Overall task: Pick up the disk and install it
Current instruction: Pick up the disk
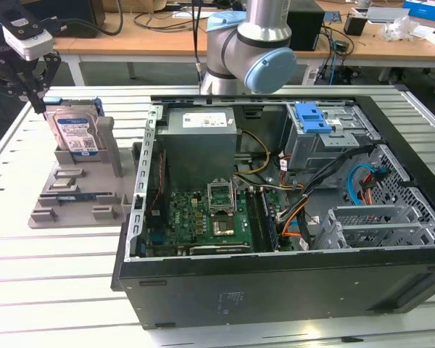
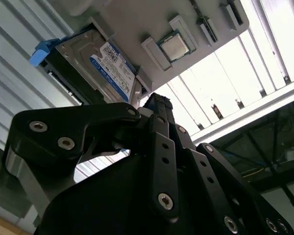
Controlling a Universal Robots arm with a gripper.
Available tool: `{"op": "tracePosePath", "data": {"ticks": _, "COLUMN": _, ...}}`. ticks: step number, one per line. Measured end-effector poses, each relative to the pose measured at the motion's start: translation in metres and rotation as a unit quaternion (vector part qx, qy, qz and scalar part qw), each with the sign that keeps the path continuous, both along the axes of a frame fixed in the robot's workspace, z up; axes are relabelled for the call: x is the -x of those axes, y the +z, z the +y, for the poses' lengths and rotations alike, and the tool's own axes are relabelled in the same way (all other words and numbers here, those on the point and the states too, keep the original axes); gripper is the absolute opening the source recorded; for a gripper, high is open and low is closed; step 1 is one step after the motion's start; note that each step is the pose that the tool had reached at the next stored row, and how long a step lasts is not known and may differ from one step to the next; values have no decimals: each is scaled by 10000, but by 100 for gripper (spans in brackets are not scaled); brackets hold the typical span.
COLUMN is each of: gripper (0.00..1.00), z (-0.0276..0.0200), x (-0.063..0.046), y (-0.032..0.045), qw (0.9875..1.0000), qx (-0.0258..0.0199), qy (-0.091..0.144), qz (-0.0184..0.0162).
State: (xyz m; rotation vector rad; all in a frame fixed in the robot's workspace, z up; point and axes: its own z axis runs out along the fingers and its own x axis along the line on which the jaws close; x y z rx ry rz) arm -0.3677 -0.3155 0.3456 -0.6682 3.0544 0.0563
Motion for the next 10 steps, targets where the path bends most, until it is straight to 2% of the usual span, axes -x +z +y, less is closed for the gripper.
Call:
{"op": "tracePosePath", "data": {"ticks": 5, "gripper": 11, "z": 0, "x": 0, "y": 0, "qw": 9994, "qx": 0, "qy": 334, "qz": 0}}
{"op": "tracePosePath", "data": {"ticks": 10, "gripper": 11, "z": 0, "x": 0, "y": 0, "qw": 9977, "qx": 0, "qy": 683, "qz": 0}}
